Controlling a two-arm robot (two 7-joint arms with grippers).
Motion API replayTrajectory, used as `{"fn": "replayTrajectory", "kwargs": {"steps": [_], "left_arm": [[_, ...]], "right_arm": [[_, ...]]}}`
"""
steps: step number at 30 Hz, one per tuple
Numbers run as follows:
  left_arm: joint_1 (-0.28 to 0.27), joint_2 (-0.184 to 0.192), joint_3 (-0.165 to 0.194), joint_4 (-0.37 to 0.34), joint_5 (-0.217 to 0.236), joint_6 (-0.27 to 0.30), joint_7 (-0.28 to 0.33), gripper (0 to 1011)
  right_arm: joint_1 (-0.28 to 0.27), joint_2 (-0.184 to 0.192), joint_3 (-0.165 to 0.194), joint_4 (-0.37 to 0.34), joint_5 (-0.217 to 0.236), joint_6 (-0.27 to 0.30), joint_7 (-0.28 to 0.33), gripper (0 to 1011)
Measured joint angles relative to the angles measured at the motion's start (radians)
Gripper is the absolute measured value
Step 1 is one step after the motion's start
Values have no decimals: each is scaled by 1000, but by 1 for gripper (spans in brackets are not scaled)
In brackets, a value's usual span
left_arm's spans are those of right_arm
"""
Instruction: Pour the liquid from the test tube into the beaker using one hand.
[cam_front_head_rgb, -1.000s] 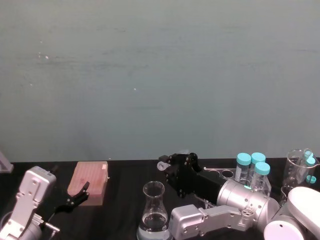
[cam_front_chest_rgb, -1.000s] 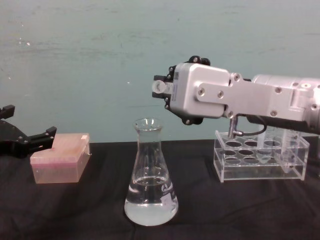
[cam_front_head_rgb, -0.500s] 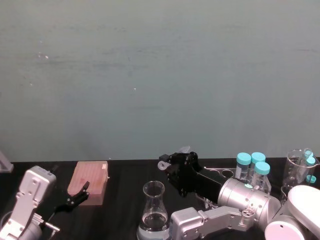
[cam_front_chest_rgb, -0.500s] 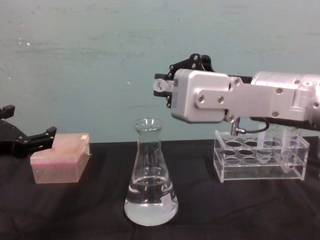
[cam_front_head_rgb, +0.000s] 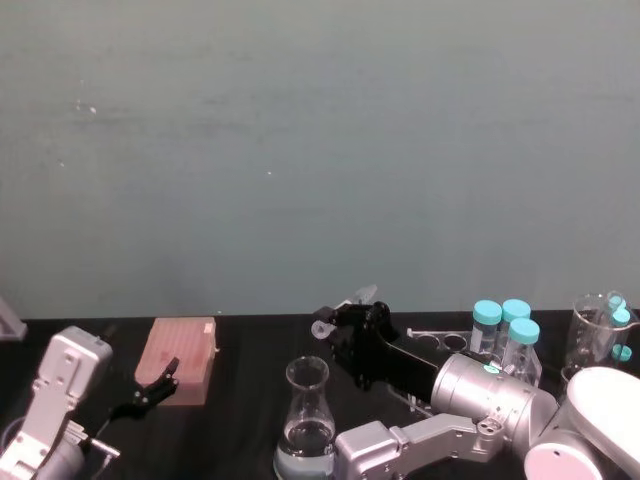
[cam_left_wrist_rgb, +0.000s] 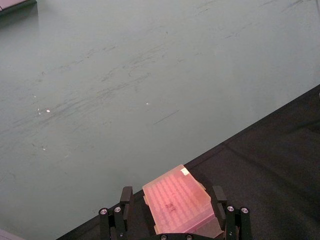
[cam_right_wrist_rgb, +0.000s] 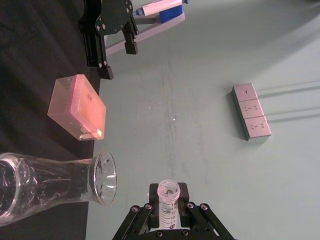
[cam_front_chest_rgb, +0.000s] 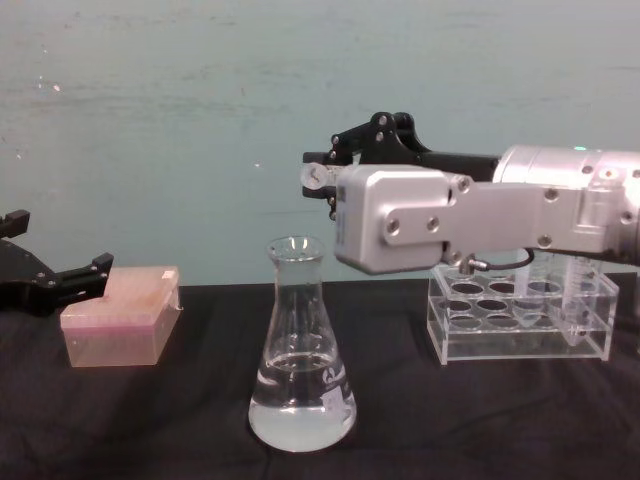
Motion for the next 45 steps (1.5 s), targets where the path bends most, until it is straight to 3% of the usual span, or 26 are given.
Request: {"fn": "replayTrajectory", "kwargs": {"steps": [31, 45], "left_arm": [[0, 0, 0, 0, 0, 0, 0, 1000], [0, 0, 0, 0, 0, 0, 0, 1000]], "right_arm": [[21, 5, -44, 15, -91, 23, -69, 217], [31, 5, -58, 24, -109, 30, -80, 217]]}}
